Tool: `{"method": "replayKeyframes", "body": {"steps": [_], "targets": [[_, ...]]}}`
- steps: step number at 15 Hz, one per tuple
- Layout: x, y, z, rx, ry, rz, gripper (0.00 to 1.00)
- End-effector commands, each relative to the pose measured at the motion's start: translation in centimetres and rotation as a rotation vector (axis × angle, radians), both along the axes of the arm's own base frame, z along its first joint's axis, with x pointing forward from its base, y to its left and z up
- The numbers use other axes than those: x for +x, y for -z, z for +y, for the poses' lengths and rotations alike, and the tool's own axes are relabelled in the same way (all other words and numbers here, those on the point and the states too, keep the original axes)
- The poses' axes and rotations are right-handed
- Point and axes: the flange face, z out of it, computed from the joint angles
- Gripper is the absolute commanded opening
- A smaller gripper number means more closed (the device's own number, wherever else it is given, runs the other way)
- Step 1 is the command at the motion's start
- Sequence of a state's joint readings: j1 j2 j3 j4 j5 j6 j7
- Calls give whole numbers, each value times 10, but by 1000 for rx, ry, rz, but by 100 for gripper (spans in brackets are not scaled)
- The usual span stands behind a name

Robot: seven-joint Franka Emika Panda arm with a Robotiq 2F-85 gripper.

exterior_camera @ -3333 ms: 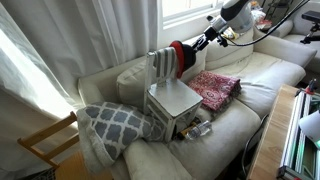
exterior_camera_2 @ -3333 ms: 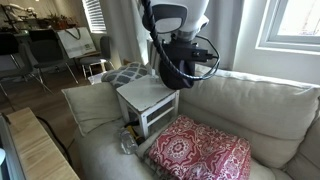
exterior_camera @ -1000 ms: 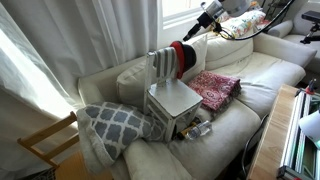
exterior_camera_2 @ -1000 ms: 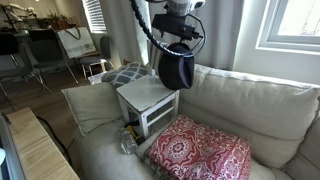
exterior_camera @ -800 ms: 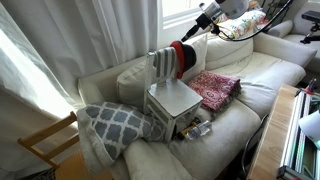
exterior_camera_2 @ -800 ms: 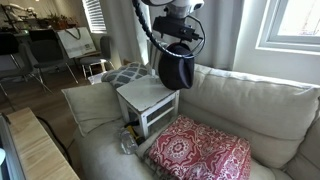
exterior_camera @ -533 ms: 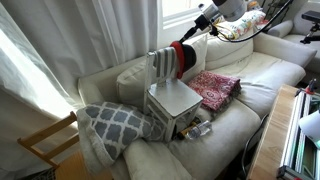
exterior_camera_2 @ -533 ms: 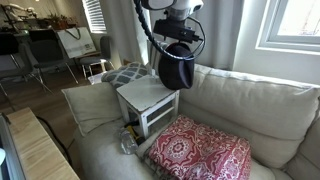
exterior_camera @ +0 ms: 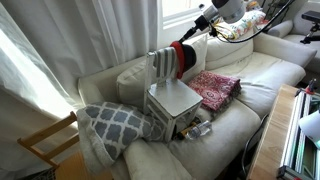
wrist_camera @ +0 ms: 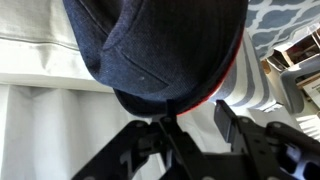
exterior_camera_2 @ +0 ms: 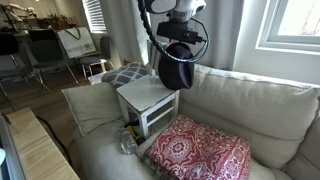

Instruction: Pick up the black and red hats and hang them on the back of the chair on the right side, pick up the black hat and put it on the chair

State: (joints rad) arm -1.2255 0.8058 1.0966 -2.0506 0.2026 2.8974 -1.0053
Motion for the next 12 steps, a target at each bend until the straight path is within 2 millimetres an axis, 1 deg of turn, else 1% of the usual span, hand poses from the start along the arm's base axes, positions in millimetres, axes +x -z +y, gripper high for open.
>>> {"method": "replayKeyframes", "body": {"steps": [1, 2, 3, 4, 5, 6, 7, 8, 12], "targets": [[2, 6, -10, 1, 8, -13, 27], [2, 7, -13, -2, 9, -11, 28], [1, 8, -15, -3, 9, -6, 19], [1, 10, -16, -3, 9, -3, 13], [0, 12, -17, -3, 10, 3, 12], [0, 14, -19, -5, 12, 8, 1], [-1, 15, -19, -3, 13, 11, 3], [-1, 16, -20, 0, 12, 14, 0], [-1, 16, -23, 15, 18, 20, 0]]}}
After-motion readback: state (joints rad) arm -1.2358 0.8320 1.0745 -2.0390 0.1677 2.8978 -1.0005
